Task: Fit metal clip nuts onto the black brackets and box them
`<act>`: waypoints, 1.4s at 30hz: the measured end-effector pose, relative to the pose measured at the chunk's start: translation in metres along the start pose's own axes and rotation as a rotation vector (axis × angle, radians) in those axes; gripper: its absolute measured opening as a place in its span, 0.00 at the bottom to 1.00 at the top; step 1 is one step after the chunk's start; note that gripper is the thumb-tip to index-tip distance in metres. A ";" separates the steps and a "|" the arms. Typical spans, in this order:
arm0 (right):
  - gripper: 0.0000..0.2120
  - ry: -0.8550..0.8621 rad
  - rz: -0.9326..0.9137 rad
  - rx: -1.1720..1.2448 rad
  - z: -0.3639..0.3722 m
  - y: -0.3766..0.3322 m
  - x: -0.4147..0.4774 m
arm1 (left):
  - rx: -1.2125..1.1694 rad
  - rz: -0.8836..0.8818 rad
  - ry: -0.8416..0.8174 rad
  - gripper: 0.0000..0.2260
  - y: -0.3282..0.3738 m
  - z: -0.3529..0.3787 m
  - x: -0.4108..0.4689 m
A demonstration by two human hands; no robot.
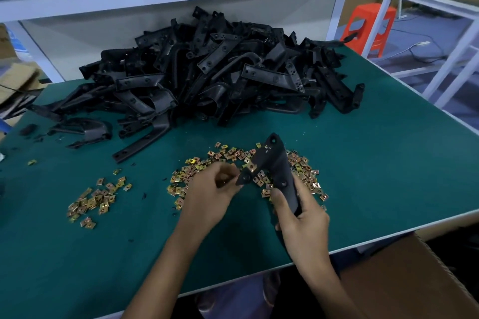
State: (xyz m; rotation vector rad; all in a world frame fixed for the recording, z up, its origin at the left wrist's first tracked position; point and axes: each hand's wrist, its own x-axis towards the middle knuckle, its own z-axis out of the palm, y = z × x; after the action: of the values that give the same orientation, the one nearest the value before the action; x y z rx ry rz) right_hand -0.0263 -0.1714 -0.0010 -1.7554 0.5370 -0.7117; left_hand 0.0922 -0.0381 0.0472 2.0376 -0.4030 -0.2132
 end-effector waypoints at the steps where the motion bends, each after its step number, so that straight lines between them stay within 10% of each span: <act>1: 0.20 -0.018 -0.006 -0.025 0.000 0.000 0.000 | -0.198 -0.058 0.023 0.05 0.007 -0.005 0.002; 5: 0.22 -0.084 -0.026 -0.062 0.002 0.000 -0.001 | -0.654 -0.126 -0.009 0.06 0.032 -0.021 0.004; 42: 0.20 -0.136 -0.150 -0.174 0.005 0.010 0.001 | -0.318 0.057 -0.004 0.09 0.034 -0.026 0.001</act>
State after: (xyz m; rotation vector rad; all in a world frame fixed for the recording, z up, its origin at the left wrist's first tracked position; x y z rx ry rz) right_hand -0.0223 -0.1711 -0.0111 -2.0069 0.3862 -0.6589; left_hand 0.0951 -0.0324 0.0896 1.7121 -0.4021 -0.2311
